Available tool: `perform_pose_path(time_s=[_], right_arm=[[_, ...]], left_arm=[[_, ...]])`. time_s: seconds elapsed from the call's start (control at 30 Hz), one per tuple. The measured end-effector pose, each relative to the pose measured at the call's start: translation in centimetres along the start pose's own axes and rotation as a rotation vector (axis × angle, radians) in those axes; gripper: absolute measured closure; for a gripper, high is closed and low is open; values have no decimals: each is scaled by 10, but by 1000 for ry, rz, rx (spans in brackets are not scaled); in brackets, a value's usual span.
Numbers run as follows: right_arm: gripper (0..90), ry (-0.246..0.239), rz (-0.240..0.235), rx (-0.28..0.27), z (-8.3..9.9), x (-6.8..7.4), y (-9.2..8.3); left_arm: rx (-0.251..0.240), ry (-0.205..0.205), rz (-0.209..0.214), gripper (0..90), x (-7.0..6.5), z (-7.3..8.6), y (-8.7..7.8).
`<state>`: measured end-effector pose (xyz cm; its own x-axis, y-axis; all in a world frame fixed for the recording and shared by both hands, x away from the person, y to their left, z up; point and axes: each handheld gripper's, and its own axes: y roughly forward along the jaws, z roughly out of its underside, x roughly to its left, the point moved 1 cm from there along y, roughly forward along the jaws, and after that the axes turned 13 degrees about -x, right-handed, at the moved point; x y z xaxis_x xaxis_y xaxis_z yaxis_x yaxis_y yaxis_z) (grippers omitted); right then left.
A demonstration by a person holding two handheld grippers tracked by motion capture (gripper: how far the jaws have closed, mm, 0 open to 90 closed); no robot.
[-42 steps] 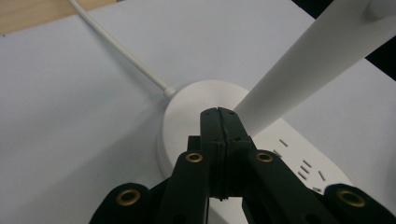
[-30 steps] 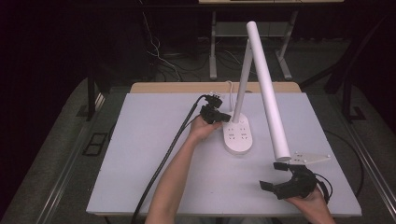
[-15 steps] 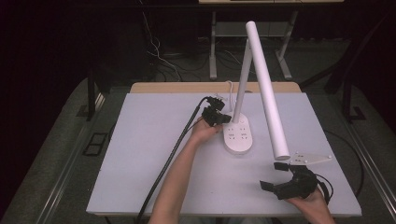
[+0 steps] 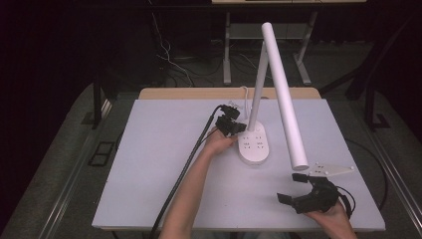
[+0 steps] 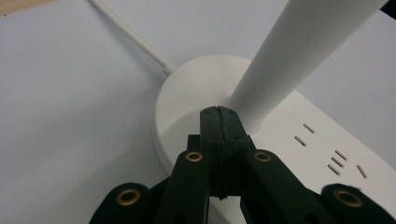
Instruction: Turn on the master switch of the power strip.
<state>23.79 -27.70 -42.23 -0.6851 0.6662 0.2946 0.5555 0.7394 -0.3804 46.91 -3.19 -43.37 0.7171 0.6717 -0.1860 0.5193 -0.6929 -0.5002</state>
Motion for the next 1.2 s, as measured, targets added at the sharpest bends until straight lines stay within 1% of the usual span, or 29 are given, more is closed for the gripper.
perform_pose_path(time_s=[0.1,0.13,0.17,0.2,0.23,0.33,0.37,0.43,0.47,0.5,0.57,0.63,0.67,0.73,0.8,0.83,0.87,1.0,1.03,1.2], right_arm=[[4,2,0,1,0,0,1],[4,2,0,2,0,0,1],[4,3,0,3,0,-1,1],[4,3,0,5,1,-1,2],[4,2,0,5,1,-1,2],[4,5,-2,6,1,-1,1],[4,4,-1,6,1,-2,1],[4,5,-1,4,1,-2,2],[4,6,-1,3,1,-2,2],[4,6,-2,4,1,-2,2],[4,6,-1,5,1,-3,2],[4,7,-2,7,1,-3,2],[4,5,-2,4,1,-4,2],[4,5,-1,4,1,-4,2],[4,5,-1,3,1,-4,2],[4,5,0,3,1,-4,2],[4,5,0,3,1,-4,2],[4,9,1,3,2,-4,2],[4,9,1,3,2,-4,2],[4,10,1,2,2,-5,2]], left_arm=[[1,-6,-5,900,0,0,0],[0,-14,-5,900,0,0,0],[-5,-23,2,900,1,0,0],[3,-34,12,900,2,0,-1],[1,-55,31,900,3,1,-1],[-13,-58,33,900,3,3,-2],[-16,-73,44,900,3,2,-2],[-12,-60,42,900,3,2,-3],[-16,-53,41,900,2,2,-3],[-26,-58,41,900,2,1,-3],[-27,-44,32,900,2,1,-4],[-19,-42,30,900,3,0,-5],[-23,-49,31,900,3,1,-5],[-17,-42,28,900,4,0,-6],[-15,-37,36,900,5,-1,-8],[-17,-24,40,899,5,-1,-9],[-13,-24,38,899,5,-1,-10],[-17,-3,52,898,4,-3,-16],[-24,0,53,898,4,-4,-18],[-23,27,43,897,5,-8,-30]])
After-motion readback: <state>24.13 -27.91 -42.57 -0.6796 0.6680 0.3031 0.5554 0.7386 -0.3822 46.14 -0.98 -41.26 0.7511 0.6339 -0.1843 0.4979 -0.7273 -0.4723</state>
